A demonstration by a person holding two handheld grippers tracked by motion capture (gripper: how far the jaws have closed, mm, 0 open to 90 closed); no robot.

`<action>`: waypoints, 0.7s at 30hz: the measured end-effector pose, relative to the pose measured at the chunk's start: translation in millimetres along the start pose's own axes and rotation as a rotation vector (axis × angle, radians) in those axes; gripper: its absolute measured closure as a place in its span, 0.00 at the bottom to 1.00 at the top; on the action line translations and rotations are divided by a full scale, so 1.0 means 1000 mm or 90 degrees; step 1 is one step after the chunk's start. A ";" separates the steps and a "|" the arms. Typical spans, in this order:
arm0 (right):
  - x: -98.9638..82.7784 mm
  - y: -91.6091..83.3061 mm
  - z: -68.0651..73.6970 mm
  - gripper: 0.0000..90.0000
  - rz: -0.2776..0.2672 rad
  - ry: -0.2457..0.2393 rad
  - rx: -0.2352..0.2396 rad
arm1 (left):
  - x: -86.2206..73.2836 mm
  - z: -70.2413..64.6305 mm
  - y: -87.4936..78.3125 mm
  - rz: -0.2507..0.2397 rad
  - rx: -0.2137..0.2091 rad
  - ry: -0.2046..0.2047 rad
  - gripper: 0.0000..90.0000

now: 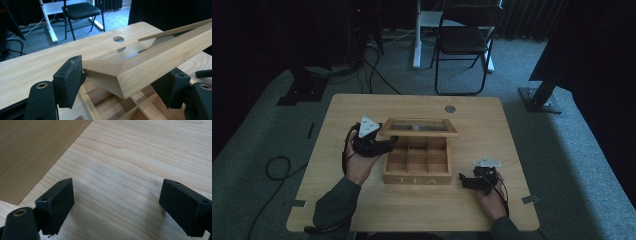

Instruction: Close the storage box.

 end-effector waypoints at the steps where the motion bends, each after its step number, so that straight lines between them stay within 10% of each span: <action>1: 0.000 0.000 0.000 0.13 0.001 0.000 0.000 | -0.001 0.000 0.000 0.000 0.000 0.001 0.32; 21: -0.001 -0.001 0.001 0.14 0.001 -0.003 0.002 | -0.028 -0.006 -0.002 0.011 -0.027 -0.003 0.30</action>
Point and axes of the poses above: each handheld gripper's, and its own axes: y roughly forward along the jaws, x roughly out of its top, z roughly to its left, the point moved 10 cm from there along y, roughly forward along the jaws, and after that the axes turned 4 degrees about x, right-handed, at the moved point
